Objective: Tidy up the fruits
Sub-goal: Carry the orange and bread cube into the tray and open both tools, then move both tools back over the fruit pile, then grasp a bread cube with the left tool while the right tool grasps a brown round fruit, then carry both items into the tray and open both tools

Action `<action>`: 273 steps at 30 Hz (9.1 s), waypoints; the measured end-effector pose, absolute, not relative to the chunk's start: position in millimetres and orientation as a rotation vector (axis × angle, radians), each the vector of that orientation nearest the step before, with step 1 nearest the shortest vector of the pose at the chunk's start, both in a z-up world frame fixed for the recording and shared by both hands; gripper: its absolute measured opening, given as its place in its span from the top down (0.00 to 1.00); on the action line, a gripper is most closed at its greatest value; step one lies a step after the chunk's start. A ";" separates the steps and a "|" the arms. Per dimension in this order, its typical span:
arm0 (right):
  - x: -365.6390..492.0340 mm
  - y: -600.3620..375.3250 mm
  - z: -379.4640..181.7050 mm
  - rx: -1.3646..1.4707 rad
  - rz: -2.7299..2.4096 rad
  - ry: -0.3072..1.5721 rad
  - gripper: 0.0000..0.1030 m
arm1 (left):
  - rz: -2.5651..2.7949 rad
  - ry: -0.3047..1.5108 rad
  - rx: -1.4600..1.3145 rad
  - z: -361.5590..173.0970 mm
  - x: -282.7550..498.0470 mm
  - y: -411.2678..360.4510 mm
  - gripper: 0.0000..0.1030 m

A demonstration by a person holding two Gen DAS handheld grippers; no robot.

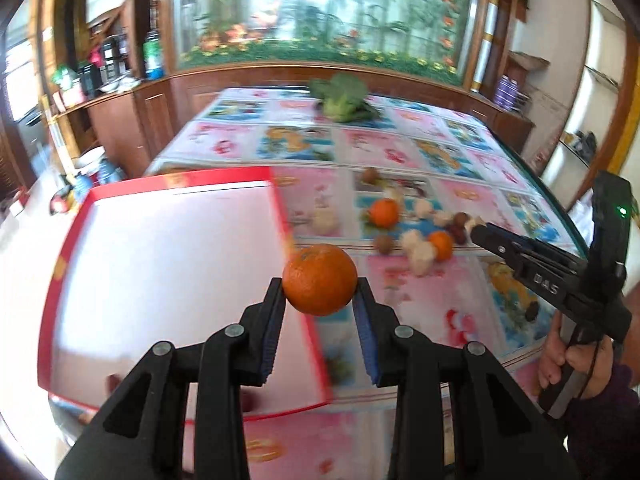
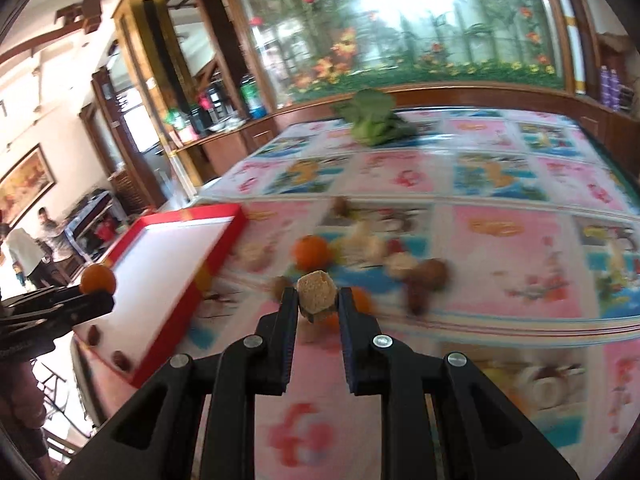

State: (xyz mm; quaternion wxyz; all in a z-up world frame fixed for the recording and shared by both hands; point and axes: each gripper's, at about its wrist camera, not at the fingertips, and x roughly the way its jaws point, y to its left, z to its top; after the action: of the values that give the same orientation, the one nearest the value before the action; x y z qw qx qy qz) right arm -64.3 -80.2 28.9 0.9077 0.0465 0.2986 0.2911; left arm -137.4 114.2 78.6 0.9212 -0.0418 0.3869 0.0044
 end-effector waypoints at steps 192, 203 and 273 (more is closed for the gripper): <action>27.9 -127.8 5.3 0.116 0.512 0.889 0.78 | -0.235 1.057 -0.009 13.9 -24.9 17.6 0.40; 25.4 -132.1 4.2 0.145 0.516 0.885 0.79 | -0.218 1.046 -0.034 14.5 -28.3 19.8 0.53; -86.2 94.2 23.2 -0.033 0.951 0.870 0.56 | 0.242 0.960 -0.173 26.1 -155.8 237.1 0.46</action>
State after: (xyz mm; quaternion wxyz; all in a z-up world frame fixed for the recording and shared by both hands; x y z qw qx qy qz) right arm -86.2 94.2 23.2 0.7993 -0.0155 0.4054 0.4433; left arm -155.8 237.1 26.1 0.8763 -0.0831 0.4602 0.1159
